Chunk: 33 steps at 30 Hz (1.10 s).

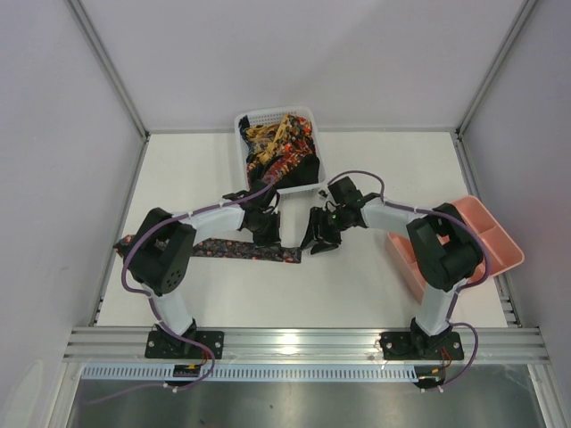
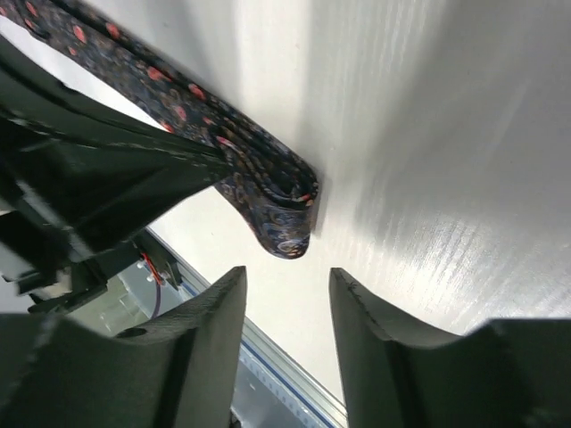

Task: Roll the ties
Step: Roll the tie

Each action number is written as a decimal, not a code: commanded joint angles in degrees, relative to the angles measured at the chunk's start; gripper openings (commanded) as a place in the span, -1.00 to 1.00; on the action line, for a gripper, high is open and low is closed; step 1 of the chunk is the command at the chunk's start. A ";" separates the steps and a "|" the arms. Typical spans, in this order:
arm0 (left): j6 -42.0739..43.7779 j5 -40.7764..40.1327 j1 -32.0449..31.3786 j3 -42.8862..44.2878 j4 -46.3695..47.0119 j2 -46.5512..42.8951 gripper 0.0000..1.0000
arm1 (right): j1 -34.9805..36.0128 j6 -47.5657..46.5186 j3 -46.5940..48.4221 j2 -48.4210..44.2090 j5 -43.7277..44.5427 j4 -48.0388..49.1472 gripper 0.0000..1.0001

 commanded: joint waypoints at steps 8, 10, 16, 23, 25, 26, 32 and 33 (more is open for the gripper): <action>1.97 -2.04 0.19 -0.36 1.02 1.32 -0.99 | 3.69 1.22 -1.11 6.07 -1.56 9.13 0.10; 1.97 -2.04 0.19 -0.45 1.20 1.23 -0.99 | 4.21 1.75 -1.10 7.30 -1.55 10.53 0.09; 2.23 -2.57 0.19 -0.63 1.02 0.79 -0.99 | 4.39 3.51 -1.02 9.68 0.38 11.94 0.03; 2.76 -3.18 0.28 -0.54 0.67 0.71 -0.99 | 4.57 4.39 -1.37 10.38 0.02 12.56 -0.23; 2.85 -3.44 0.28 -0.63 0.41 0.53 -0.99 | 4.57 4.39 -1.37 10.38 -0.24 11.86 -0.46; 2.94 -3.53 0.19 -0.63 0.41 0.27 -0.99 | 4.57 4.30 -1.54 9.78 -0.50 11.68 -0.56; 2.85 -2.75 -0.16 -1.51 0.76 -0.26 -0.99 | 4.48 4.56 -3.21 6.87 -1.56 9.66 -1.00; 2.59 -2.57 -0.25 -1.68 0.93 -0.17 -0.99 | 4.57 4.56 -3.47 5.91 -1.99 9.05 -1.00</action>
